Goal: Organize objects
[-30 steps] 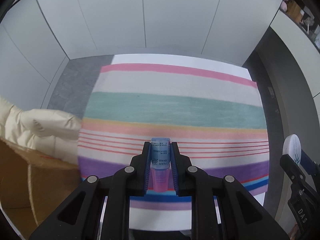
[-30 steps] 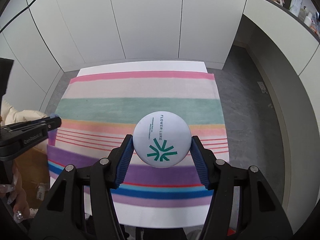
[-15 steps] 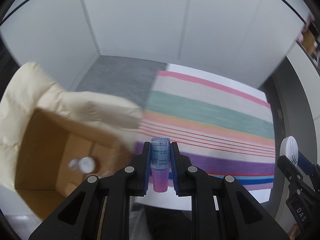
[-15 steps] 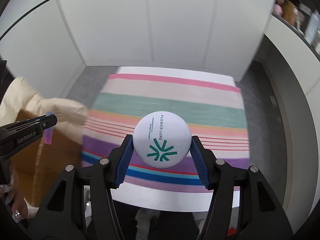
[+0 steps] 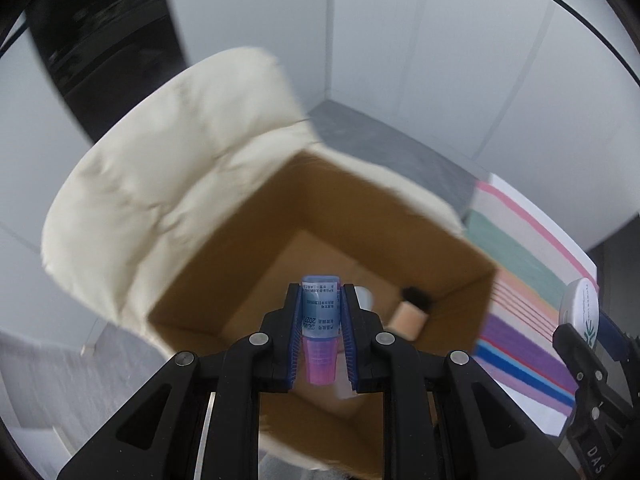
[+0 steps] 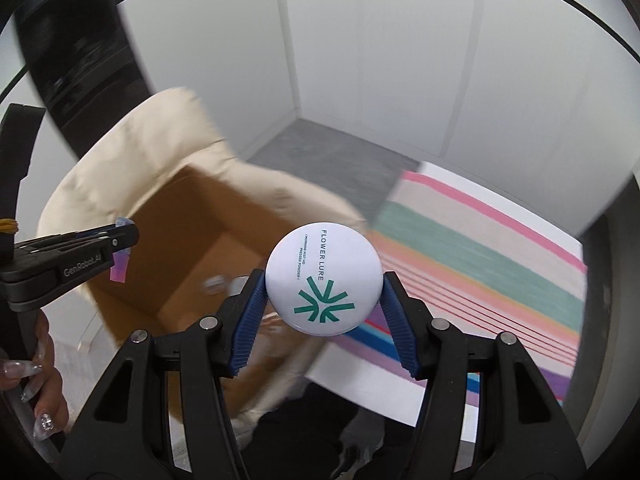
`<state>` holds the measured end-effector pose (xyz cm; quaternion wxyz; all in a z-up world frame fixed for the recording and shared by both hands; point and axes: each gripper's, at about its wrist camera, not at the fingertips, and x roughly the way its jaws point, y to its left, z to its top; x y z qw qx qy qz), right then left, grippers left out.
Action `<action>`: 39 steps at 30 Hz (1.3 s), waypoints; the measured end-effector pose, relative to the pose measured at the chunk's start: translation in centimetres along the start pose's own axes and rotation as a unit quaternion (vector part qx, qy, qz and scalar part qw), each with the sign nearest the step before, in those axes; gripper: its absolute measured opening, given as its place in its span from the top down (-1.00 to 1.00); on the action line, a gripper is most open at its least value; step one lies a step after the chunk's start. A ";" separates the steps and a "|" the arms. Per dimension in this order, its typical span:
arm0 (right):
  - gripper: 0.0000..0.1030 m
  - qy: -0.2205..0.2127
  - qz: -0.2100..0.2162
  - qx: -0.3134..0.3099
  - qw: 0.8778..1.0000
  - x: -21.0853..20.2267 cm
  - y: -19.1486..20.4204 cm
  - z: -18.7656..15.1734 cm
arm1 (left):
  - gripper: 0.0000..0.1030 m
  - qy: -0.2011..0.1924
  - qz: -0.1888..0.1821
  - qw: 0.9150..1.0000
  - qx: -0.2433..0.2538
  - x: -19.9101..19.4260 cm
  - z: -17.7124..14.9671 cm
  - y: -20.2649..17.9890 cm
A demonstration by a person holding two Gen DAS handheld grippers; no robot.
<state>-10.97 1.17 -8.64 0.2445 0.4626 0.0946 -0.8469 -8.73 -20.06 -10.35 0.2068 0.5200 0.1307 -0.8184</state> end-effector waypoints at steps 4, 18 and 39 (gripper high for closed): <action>-0.16 0.011 0.023 -0.035 0.999 1.5 4.9 0.2 | 0.62 0.002 0.001 0.999 -0.034 0.0 0.0 4.1; -1.00 0.033 0.054 -0.009 0.998 2.6 8.1 1.2 | -0.98 -0.007 0.027 0.998 0.047 -2.7 1.3 4.6; -1.00 0.038 -0.071 0.246 0.966 -13.4 -1.5 -6.7 | -1.00 -0.015 -0.105 0.980 0.171 -16.0 -4.1 -3.6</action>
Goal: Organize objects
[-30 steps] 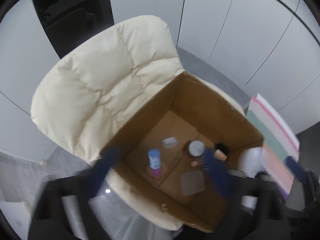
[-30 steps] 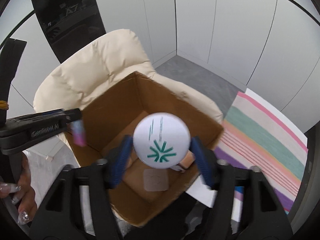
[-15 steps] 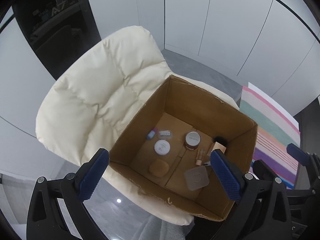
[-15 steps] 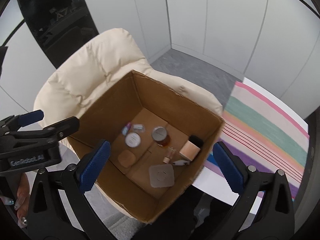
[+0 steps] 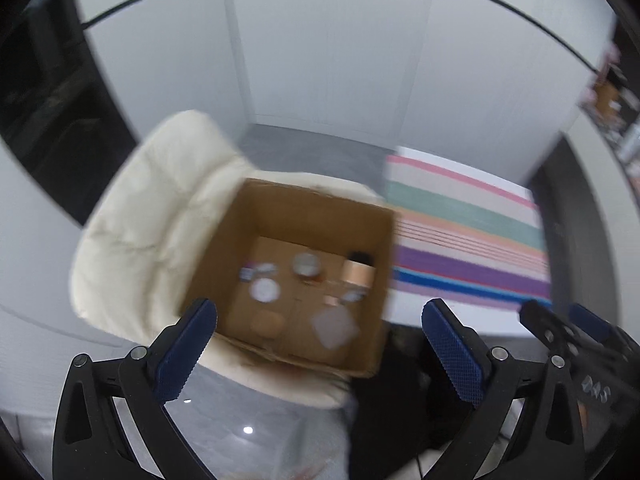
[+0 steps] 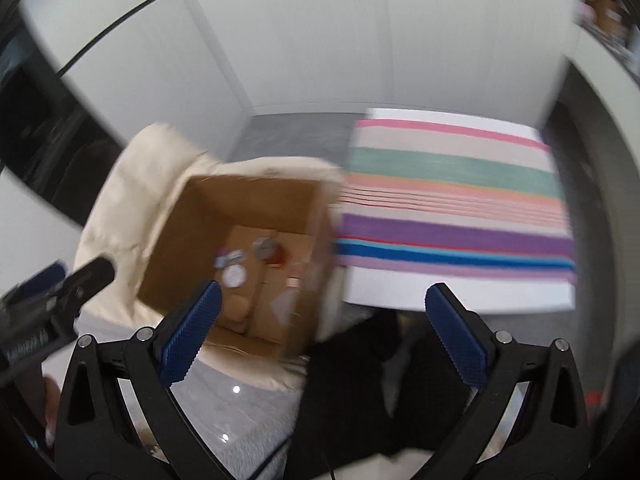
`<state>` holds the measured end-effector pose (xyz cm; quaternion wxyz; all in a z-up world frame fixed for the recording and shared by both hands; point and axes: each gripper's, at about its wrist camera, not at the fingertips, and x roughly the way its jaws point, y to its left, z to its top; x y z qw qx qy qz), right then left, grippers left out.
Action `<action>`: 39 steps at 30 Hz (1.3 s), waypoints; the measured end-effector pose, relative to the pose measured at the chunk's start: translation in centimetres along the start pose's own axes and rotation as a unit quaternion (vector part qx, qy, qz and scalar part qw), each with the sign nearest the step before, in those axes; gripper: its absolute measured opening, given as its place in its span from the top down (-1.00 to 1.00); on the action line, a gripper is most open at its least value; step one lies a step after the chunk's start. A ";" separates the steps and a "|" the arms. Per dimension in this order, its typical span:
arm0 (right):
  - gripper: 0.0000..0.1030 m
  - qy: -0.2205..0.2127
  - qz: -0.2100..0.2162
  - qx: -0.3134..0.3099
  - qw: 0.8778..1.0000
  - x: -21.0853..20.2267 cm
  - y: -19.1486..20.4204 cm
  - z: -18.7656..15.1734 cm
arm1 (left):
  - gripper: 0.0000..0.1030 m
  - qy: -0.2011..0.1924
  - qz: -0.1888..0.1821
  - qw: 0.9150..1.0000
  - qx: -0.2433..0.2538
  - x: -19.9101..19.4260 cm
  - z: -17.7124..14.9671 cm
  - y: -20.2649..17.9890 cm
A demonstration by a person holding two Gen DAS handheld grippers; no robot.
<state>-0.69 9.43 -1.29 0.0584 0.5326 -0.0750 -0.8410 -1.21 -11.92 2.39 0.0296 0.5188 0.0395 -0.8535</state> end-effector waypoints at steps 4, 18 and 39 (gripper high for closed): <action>-1.00 0.016 0.001 0.012 1.000 -2.8 -1.6 -0.6 | -1.00 0.016 -0.009 1.000 0.026 -2.1 -0.9 -3.2; -1.00 -0.039 -0.034 0.009 0.999 -7.8 -1.6 -1.5 | -1.00 0.013 0.008 0.999 0.028 -5.4 -1.2 -3.7; -0.99 -0.031 -0.056 -0.013 0.998 -7.7 -0.3 -1.9 | -1.00 0.017 0.033 0.998 0.046 -4.8 -1.3 -3.8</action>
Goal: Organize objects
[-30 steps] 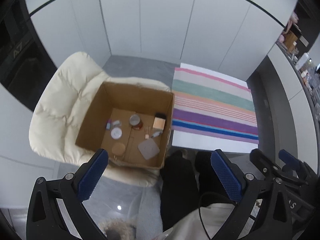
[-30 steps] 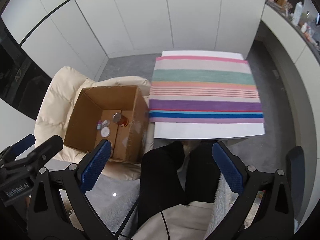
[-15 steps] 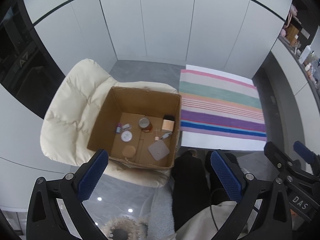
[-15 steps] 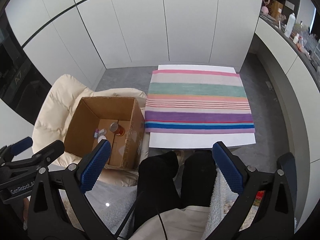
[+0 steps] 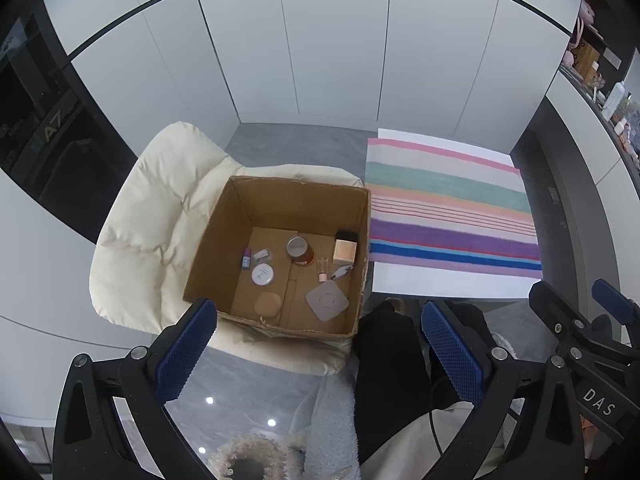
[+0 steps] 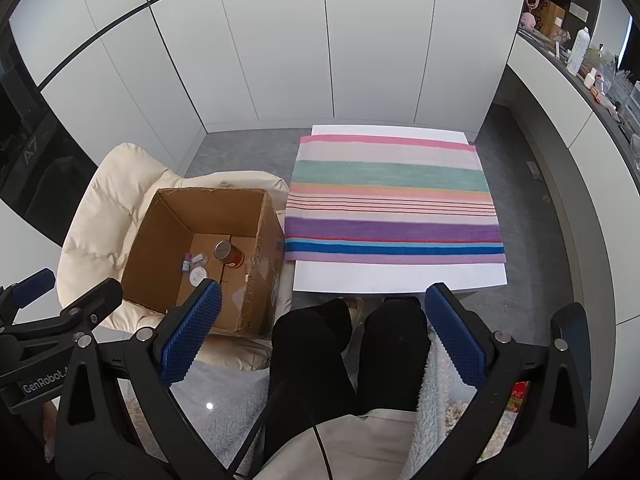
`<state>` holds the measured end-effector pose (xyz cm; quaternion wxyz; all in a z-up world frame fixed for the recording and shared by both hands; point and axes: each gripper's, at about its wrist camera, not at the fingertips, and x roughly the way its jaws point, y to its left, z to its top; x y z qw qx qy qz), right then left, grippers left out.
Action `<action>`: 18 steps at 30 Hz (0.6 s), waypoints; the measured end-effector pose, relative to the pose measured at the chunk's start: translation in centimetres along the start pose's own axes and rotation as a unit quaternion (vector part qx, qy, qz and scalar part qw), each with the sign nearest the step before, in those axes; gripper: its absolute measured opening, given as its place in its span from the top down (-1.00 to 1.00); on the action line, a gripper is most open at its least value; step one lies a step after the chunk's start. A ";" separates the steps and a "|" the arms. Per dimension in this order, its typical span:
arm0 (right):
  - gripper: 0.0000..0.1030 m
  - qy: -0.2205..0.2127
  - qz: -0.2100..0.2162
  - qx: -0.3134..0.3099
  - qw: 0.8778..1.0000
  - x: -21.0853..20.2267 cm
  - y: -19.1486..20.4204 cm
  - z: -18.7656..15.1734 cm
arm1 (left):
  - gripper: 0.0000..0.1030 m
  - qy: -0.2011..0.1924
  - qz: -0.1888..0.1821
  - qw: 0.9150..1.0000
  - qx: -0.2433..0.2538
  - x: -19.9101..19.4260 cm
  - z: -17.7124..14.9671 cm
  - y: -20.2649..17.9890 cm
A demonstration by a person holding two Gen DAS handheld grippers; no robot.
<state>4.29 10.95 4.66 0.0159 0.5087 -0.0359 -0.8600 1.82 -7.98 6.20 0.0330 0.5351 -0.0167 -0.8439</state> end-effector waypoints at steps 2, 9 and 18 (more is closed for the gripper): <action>-0.99 -0.002 -0.002 0.000 1.000 -0.1 0.0 -0.1 | -1.00 0.000 -0.001 1.000 0.000 0.0 0.0 0.0; -0.99 -0.003 -0.004 -0.001 1.000 -0.3 -0.2 -0.2 | -1.00 -0.003 -0.003 1.000 0.005 -0.2 -0.1 -0.3; -0.99 -0.004 -0.007 0.002 1.000 -0.4 -0.5 -0.3 | -1.00 -0.005 -0.008 1.000 0.008 -0.4 -0.2 -0.5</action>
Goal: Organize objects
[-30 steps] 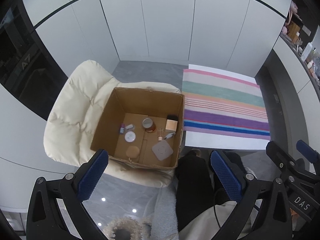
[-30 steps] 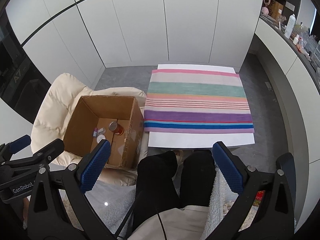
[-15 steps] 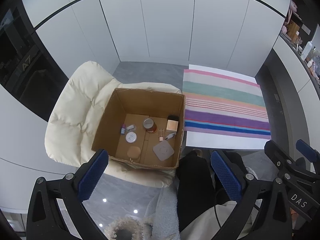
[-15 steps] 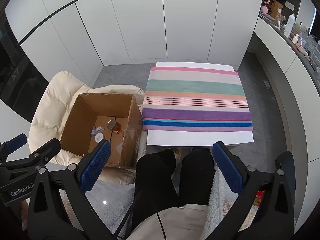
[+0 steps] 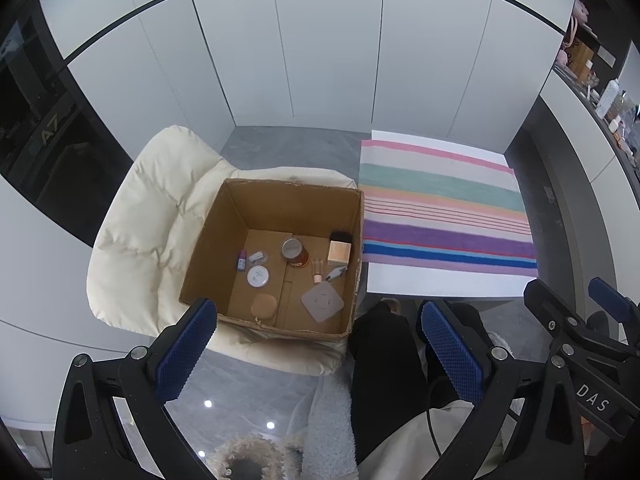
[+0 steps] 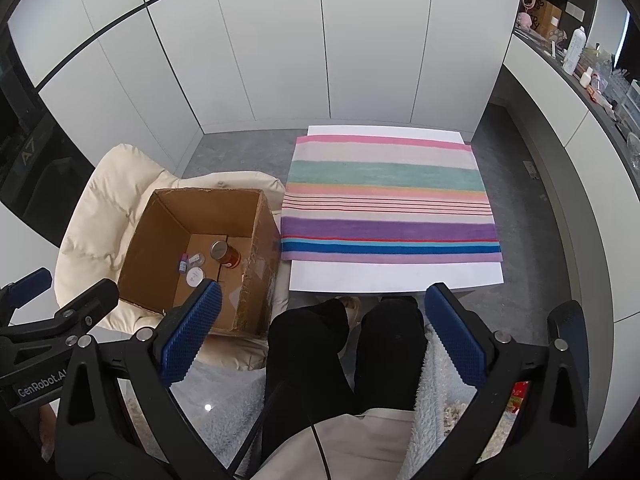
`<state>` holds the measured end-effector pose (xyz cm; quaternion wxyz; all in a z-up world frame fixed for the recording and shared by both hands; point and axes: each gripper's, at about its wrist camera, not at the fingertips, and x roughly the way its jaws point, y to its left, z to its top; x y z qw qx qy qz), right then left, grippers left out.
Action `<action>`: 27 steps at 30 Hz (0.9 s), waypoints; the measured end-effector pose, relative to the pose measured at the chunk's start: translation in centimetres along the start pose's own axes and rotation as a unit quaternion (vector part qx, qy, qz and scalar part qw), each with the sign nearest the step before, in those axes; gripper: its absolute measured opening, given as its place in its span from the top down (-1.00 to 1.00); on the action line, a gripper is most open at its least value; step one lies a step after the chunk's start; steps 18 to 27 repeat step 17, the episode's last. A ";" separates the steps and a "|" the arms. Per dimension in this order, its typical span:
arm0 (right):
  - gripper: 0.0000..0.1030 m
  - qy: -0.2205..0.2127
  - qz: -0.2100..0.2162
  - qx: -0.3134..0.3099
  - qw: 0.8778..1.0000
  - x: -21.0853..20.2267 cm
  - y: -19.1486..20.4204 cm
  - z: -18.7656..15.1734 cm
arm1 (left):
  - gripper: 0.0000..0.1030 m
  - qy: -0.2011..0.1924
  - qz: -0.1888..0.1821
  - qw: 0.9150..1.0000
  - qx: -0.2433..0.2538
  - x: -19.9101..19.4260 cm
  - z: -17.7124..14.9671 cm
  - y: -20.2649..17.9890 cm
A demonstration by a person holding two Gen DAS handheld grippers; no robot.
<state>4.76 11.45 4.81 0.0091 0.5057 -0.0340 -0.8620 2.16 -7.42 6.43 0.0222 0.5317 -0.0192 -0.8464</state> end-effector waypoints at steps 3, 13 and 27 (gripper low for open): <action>-0.99 -0.001 0.000 0.000 1.000 0.0 0.0 -0.1 | -1.00 0.001 -0.001 1.000 -0.001 0.0 0.0 0.0; -0.99 0.000 -0.003 0.001 1.000 0.1 -0.1 -0.1 | -1.00 0.002 -0.003 1.000 -0.001 0.1 0.0 0.0; -0.99 0.004 -0.002 0.002 1.000 0.2 -0.3 -0.1 | -1.00 0.003 -0.003 1.000 0.001 0.2 0.0 -0.1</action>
